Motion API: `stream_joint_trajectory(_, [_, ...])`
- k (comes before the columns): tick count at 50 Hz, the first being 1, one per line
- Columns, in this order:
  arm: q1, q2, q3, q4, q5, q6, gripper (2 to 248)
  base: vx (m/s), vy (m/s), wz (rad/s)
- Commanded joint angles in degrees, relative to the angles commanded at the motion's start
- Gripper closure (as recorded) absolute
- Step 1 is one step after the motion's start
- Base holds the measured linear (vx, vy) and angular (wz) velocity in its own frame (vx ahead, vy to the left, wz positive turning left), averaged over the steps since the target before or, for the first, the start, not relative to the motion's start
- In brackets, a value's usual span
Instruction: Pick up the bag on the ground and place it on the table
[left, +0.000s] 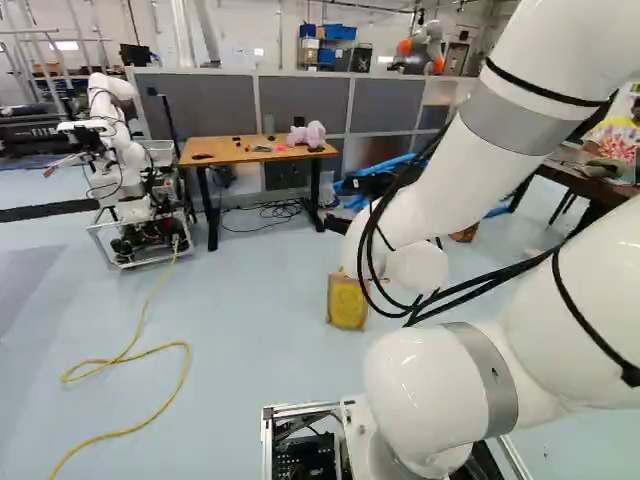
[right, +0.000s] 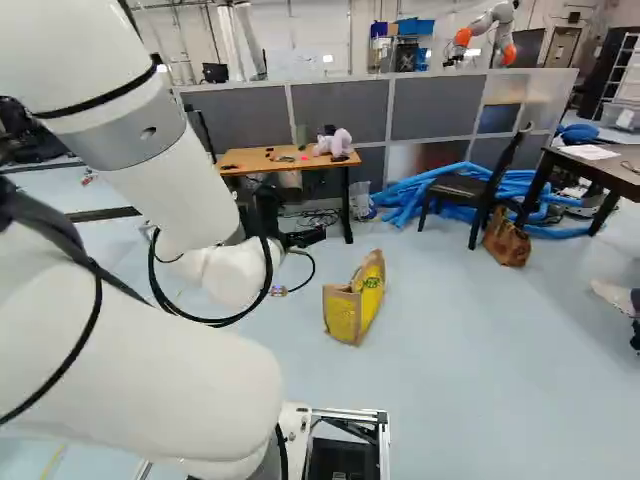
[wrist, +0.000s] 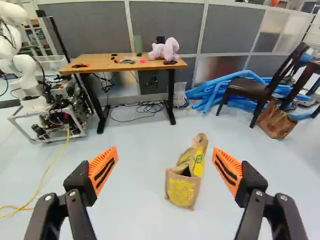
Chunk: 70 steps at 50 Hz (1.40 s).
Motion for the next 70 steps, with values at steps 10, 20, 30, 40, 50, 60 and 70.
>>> stream_joint_trajectory(10, [0.0, 0.0, 0.0, 0.0, 0.0, 0.0, 3, 0.096, -0.006, -0.034])
stream_joint_trajectory(20, [0.0, 0.0, 0.0, 0.0, 0.0, 0.0, 3, 0.175, 0.001, -0.011])
stream_joint_trajectory(30, [0.0, 0.0, 0.0, 0.0, 0.0, 0.0, 3, 0.187, -0.001, -0.011])
stream_joint_trajectory(40, [0.0, 0.0, 0.0, 0.0, 0.0, 0.0, 3, 0.190, -0.001, -0.011])
stream_joint_trajectory(50, [0.0, 0.0, 0.0, 0.0, 0.0, 0.0, 3, 0.192, -0.001, -0.012])
stream_joint_trajectory(60, [0.0, 0.0, 0.0, 0.0, 0.0, 0.0, 3, 0.190, 0.000, -0.011])
stream_joint_trajectory(70, [0.0, 0.0, 0.0, 0.0, 0.0, 0.0, 3, 0.189, 0.000, -0.010])
